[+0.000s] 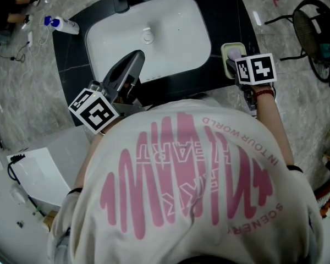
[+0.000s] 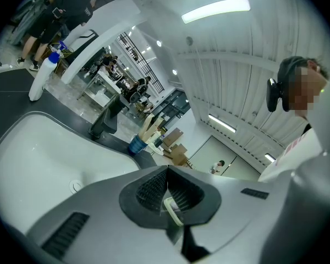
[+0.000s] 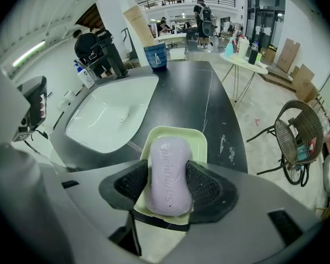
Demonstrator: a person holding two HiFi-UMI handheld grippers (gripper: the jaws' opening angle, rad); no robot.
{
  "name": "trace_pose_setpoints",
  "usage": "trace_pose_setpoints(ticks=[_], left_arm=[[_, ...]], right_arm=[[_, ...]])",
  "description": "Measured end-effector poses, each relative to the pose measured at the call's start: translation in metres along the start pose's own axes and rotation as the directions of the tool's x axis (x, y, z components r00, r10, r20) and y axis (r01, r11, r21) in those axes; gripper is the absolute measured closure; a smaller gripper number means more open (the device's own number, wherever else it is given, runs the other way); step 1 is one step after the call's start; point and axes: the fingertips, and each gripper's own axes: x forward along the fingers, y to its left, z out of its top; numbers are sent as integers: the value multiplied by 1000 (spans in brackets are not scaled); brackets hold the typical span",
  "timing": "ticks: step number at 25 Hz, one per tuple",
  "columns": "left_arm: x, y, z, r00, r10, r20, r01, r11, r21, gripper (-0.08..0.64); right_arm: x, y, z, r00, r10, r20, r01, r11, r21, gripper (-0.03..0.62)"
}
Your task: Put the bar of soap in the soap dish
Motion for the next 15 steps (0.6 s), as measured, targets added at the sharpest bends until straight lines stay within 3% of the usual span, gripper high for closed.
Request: trace_pose_setpoints(ticks=[15], left_arm=[[1, -2, 0, 1000, -12, -7, 12, 1000, 6, 551]], right_arm=[[-6, 4, -1, 1000, 17, 18, -18, 1000, 21, 357]])
